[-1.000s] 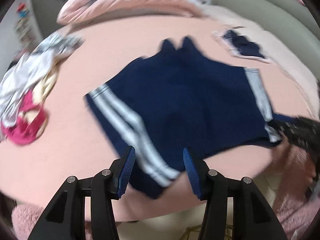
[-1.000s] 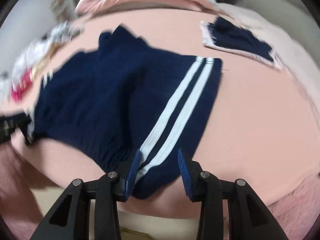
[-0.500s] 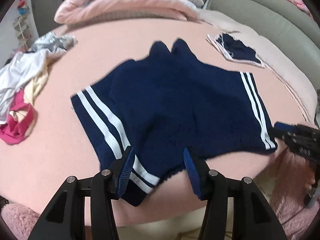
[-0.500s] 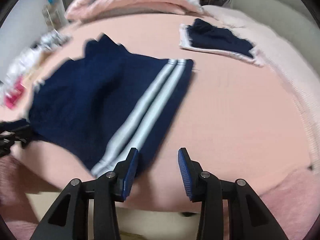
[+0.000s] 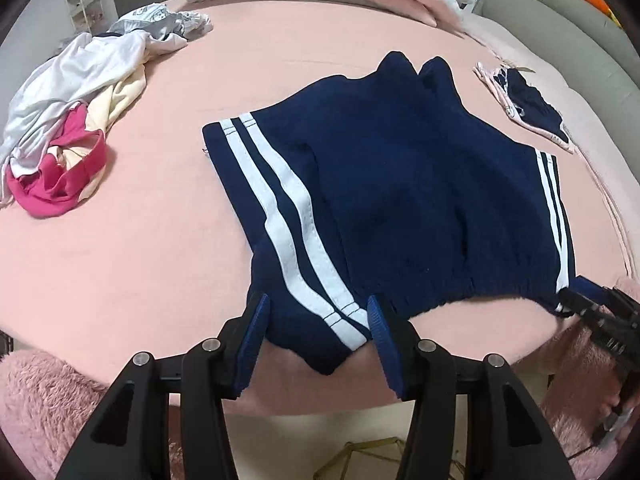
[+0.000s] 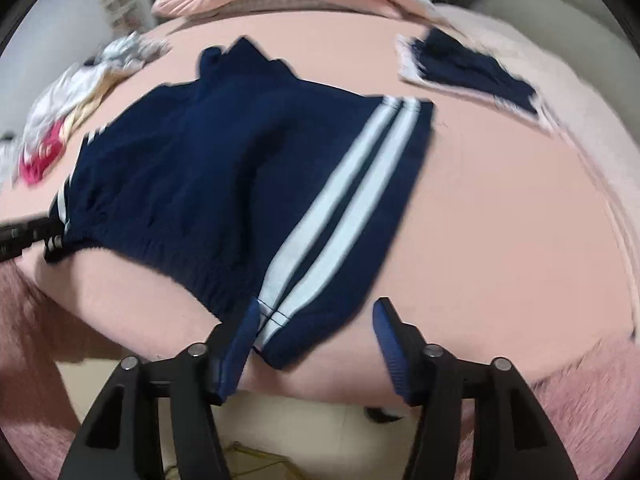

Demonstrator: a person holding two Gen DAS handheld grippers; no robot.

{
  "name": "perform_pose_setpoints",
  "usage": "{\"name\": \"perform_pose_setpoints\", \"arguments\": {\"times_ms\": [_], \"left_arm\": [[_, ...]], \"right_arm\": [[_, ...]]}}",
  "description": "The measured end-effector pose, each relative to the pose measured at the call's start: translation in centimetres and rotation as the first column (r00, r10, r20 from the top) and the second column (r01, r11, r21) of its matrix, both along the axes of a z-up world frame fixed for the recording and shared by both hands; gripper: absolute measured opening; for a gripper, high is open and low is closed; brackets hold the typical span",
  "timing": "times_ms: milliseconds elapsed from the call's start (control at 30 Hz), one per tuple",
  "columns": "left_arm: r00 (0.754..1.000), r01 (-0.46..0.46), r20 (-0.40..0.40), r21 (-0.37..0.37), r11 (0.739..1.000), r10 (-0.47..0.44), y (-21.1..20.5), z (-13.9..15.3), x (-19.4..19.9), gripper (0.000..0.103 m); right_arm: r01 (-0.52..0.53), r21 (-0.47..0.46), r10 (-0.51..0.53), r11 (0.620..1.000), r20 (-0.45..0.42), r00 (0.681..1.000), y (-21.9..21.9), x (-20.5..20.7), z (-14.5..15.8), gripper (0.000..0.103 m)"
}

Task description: Fold clothes

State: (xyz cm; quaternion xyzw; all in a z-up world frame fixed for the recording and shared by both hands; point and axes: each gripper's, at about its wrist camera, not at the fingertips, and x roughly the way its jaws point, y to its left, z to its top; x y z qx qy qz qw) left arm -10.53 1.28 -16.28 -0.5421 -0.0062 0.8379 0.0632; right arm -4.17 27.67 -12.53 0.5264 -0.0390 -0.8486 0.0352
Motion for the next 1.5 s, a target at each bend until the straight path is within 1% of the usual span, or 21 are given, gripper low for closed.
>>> {"name": "perform_pose_setpoints", "arguments": {"times_ms": [67, 200, 267, 333, 367, 400, 433, 467, 533, 567, 600, 700, 767, 833, 867, 933, 1033, 1133, 1267, 1400, 1500], "left_arm": [[0.999, 0.027, -0.031, -0.008, 1.0, -0.027, 0.7, 1.0, 1.1, 0.049], [0.99, 0.117, -0.084, 0.051, 0.992, -0.113, 2.3, 2.0, 1.6, 0.049], [0.983, 0.162, -0.093, 0.062, 0.985, -0.156, 3.0, 2.2, 1.5, 0.049], [0.981, 0.179, -0.092, 0.093, 0.98, -0.17, 3.4, 2.1, 1.4, 0.049], [0.983, 0.169, -0.079, 0.074, 0.983, -0.163, 3.5, 1.9, 1.1, 0.049], [0.986, 0.16, -0.066, 0.055, 0.986, -0.156, 3.5, 1.6, 0.8, 0.049], [0.989, 0.138, -0.049, 0.01, 0.99, -0.137, 3.4, 1.2, 0.6, 0.049], [0.993, 0.117, -0.033, -0.035, 0.993, -0.118, 3.2, 0.9, 0.4, 0.049], [0.997, 0.075, -0.028, -0.023, 0.997, -0.076, 1.9, 1.3, 0.6, 0.049], [0.998, 0.054, -0.026, -0.017, 0.998, -0.054, 1.2, 1.5, 0.8, 0.049], [0.999, 0.033, -0.023, -0.011, 0.999, -0.033, 0.6, 1.7, 0.9, 0.049], [0.999, -0.001, -0.041, 0.029, 1.0, 0.002, -1.0, 2.3, 1.0, 0.049], [0.999, 0.028, -0.022, 0.025, 0.999, -0.027, -0.5, 1.7, 0.6, 0.049], [0.999, 0.035, 0.012, -0.024, 0.999, -0.035, 0.0, 0.9, 0.4, 0.049], [0.999, 0.036, 0.028, -0.036, 0.999, -0.035, 0.0, 0.6, 0.4, 0.049], [0.998, 0.037, 0.06, -0.06, 0.997, -0.034, 0.0, 0.1, 0.5, 0.053], [0.997, 0.007, 0.073, -0.057, 0.998, -0.003, -1.3, 0.5, 1.0, 0.055], [1.0, 0.007, 0.01, -0.054, 0.999, -0.006, -1.3, 2.0, 1.2, 0.055], [0.991, 0.105, -0.084, -0.006, 0.994, -0.105, 0.9, 4.5, -0.3, 0.055], [0.967, 0.197, -0.176, 0.054, 0.979, -0.185, 4.1, 6.5, -2.7, 0.055], [0.943, 0.246, -0.238, 0.034, 0.969, -0.231, 7.5, 7.3, -5.6, 0.053]], "right_arm": [[0.029, -0.05, -0.03, 0.998, -0.019, 0.999, 1.0, 0.1, 0.5, 0.057], [0.055, -0.085, -0.06, 0.995, -0.06, 0.996, 1.9, 0.8, 1.3, 0.057], [0.048, -0.092, -0.052, 0.995, -0.043, 0.998, 1.9, 1.0, 0.9, 0.057], [0.005, -0.088, -0.007, 0.996, -0.026, 1.0, 1.2, 0.9, 0.5, 0.057], [-0.029, -0.054, 0.028, 0.998, -0.026, 0.999, 0.2, 1.4, 0.5, 0.057], [-0.064, 0.028, 0.065, 0.998, -0.021, 0.998, -0.8, 1.7, 0.4, 0.057], [-0.077, 0.07, 0.078, 0.995, -0.011, 0.997, -1.4, 1.7, 0.1, 0.057], [-0.068, 0.068, 0.068, 0.995, -0.003, 0.998, -1.2, 1.7, 0.1, 0.058], [-0.045, 0.055, 0.044, 0.997, 0.014, 0.999, -0.8, 1.6, 0.1, 0.059], [-0.031, 0.063, 0.03, 0.998, 0.017, 0.999, -0.5, 1.6, 0.2, 0.063], [-0.012, 0.1, 0.011, 0.995, 0.007, 1.0, -0.6, 1.7, 0.3, 0.064], [-0.016, 0.163, 0.03, 0.987, -0.086, 0.996, -1.7, 2.4, 1.7, 0.064], [-0.053, 0.158, 0.074, 0.986, -0.132, 0.988, -2.8, 2.6, 2.5, 0.064], [-0.076, 0.188, 0.096, 0.979, -0.097, 0.991, -3.8, 2.1, 2.0, 0.064], [-0.075, 0.235, 0.089, 0.969, -0.049, 0.995, -4.0, 2.0, 1.2, 0.064], [-0.063, 0.224, 0.068, 0.972, -0.015, 0.998, -3.0, 2.5, 0.5, 0.064], [-0.006, 0.129, 0.003, 0.992, 0.022, 1.0, -1.2, 3.0, 0.5, 0.064], [0.019, 0.077, -0.018, 0.997, -0.017, 1.0, -0.2, 2.4, 2.1, 0.064], [0.048, 0.008, -0.048, 0.999, -0.07, 0.996, 1.2, 1.5, 4.3, 0.064], [0.081, 0.056, -0.074, 0.995, -0.109, 0.991, 2.9, -3.2, 6.5, 0.064], [0.109, 0.045, -0.104, 0.993, -0.107, 0.989, 4.7, -7.0, 6.3, 0.064]]}}
